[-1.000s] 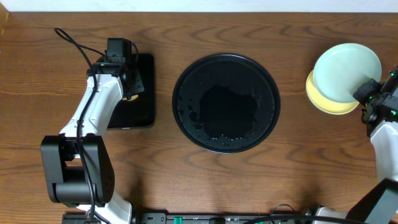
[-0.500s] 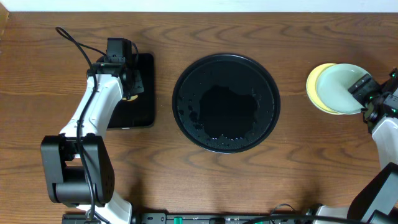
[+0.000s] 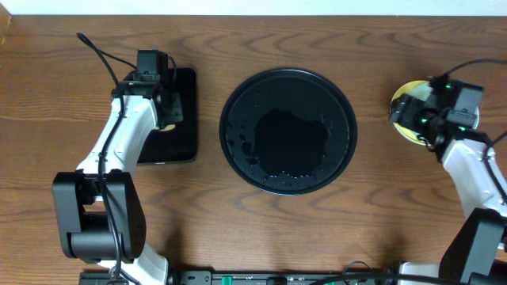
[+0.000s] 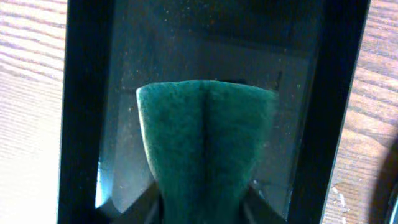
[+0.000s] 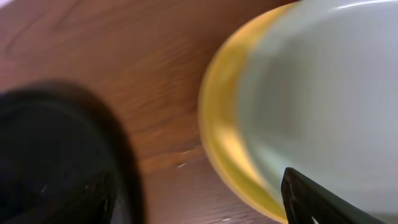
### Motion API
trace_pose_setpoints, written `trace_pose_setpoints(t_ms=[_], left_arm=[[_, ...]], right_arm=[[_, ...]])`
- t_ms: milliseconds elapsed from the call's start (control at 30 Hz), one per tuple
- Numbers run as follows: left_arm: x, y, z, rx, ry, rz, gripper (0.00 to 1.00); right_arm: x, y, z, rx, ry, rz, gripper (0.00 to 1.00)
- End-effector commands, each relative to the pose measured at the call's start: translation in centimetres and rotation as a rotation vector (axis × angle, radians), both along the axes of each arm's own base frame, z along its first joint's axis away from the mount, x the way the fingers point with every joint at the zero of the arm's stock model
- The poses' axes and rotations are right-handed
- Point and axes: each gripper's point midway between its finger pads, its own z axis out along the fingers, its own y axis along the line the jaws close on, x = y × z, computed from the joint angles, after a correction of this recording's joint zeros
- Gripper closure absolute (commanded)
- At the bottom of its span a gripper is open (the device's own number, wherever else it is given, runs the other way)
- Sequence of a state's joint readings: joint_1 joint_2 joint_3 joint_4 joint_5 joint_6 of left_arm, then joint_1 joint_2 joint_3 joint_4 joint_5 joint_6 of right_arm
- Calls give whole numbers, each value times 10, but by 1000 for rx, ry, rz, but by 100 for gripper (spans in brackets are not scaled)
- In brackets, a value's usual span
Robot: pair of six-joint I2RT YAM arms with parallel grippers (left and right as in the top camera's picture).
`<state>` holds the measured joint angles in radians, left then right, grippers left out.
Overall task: Clean dirty plates on tray and stack at the side
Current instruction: 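Open the right gripper, release the plate and withdraw toward the front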
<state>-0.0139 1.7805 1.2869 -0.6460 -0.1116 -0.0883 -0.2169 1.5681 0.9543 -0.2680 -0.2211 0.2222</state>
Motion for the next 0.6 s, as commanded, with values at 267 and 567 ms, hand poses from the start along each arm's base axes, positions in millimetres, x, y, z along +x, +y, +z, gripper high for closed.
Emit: trace_pose_setpoints(t_ms=[267, 567], left_arm=[[6, 3, 1, 15, -20, -2, 30], [13, -21, 90, -117, -269, -56, 22]], right_arm=[[-4, 57, -7, -66, 33, 232, 18], [-11, 115, -9, -129, 21, 455, 1]])
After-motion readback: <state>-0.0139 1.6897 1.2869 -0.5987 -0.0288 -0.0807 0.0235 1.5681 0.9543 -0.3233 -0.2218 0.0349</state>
